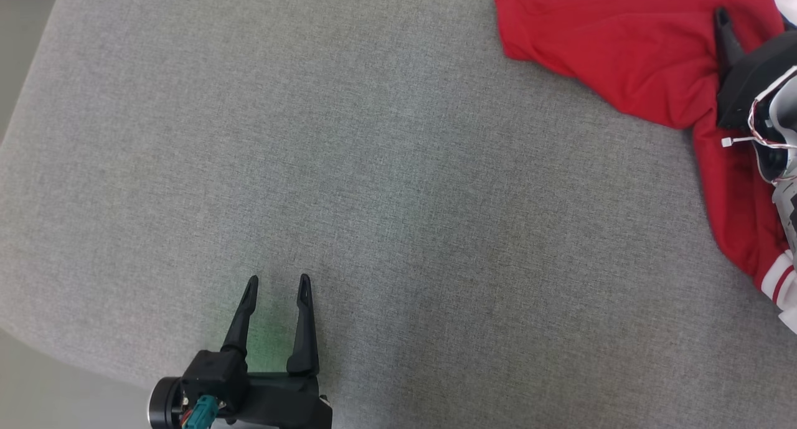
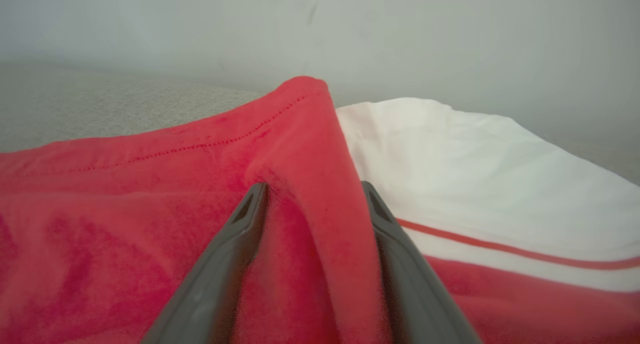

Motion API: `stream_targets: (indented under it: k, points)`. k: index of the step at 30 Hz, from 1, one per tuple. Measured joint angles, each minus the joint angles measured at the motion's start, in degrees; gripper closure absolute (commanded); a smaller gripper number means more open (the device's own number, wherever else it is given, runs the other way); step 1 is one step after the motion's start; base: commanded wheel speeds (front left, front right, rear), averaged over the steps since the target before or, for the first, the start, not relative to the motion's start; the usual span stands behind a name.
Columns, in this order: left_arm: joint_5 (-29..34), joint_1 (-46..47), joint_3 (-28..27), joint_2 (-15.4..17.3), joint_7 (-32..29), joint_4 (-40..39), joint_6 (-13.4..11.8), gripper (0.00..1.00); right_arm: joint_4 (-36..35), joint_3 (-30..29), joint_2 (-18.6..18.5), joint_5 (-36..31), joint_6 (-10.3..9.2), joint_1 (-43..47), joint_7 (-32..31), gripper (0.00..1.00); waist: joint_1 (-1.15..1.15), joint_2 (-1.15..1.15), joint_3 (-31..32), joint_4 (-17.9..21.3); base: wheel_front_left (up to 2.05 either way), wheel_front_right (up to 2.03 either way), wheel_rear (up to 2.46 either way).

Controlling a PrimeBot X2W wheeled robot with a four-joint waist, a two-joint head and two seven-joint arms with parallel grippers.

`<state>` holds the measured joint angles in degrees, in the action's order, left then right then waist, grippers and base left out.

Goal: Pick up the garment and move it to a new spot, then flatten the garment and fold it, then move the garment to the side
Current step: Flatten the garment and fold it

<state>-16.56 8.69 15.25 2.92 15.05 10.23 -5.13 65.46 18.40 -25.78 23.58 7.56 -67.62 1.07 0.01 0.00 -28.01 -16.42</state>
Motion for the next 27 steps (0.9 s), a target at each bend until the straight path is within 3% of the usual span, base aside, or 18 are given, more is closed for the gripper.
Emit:
stream_targets:
  k: [4,9,13,15,16,17,18,19,27]
  points:
    - [0.01,0.49,-0.20,-0.01,0.00,-0.33,-0.08,0.00,0.13,1.41,0.08,0.80,0.00,-0.43,1.63,0.37,0.00,0.00,-0.23,0.25,0.00,0.00,0.00]
    - [0.09,0.75,-0.14,-0.02,0.00,-0.37,-0.08,0.00,0.21,3.31,0.27,1.69,0.00,-0.49,3.31,0.42,0.00,0.00,-0.13,0.92,0.00,0.00,0.00]
    - [0.09,0.75,-0.04,-0.02,0.00,-0.30,0.00,0.00,0.49,5.02,0.20,2.11,0.00,-0.49,4.53,0.25,0.00,0.00,0.22,1.14,0.00,0.00,0.00]
    - [0.09,0.73,-0.04,-0.02,0.00,-0.19,0.00,0.00,0.81,5.73,0.23,2.32,0.00,-0.47,4.83,0.35,0.00,0.00,0.48,1.16,0.00,0.00,0.00]
    - [0.09,0.70,-0.05,-0.02,0.00,-0.09,0.00,0.00,1.01,6.13,0.27,2.43,0.00,-0.44,4.85,0.54,0.00,0.00,0.61,1.16,0.00,0.00,0.00]
    - [0.09,0.68,-0.09,-0.02,0.00,0.01,0.02,0.00,1.22,6.41,0.31,2.68,0.00,-0.43,4.93,0.64,-0.01,0.00,0.74,1.15,0.00,0.00,0.00]
    - [0.08,0.64,-0.13,-0.01,0.00,0.12,0.08,0.00,1.30,6.76,0.30,2.88,0.00,-0.41,5.04,0.91,-0.01,0.00,0.86,1.13,0.00,0.00,0.00]
    - [0.08,0.62,-0.15,-0.01,0.00,0.21,0.09,0.00,1.32,7.14,0.26,3.16,0.00,-0.38,5.19,1.00,-0.01,0.00,0.99,1.09,0.00,0.00,0.00]
    - [0.09,-0.46,-1.51,-0.02,0.00,0.91,0.47,0.00,-1.70,11.60,1.52,5.09,0.00,1.24,9.91,1.00,0.00,0.00,3.00,1.21,0.00,0.00,0.00]
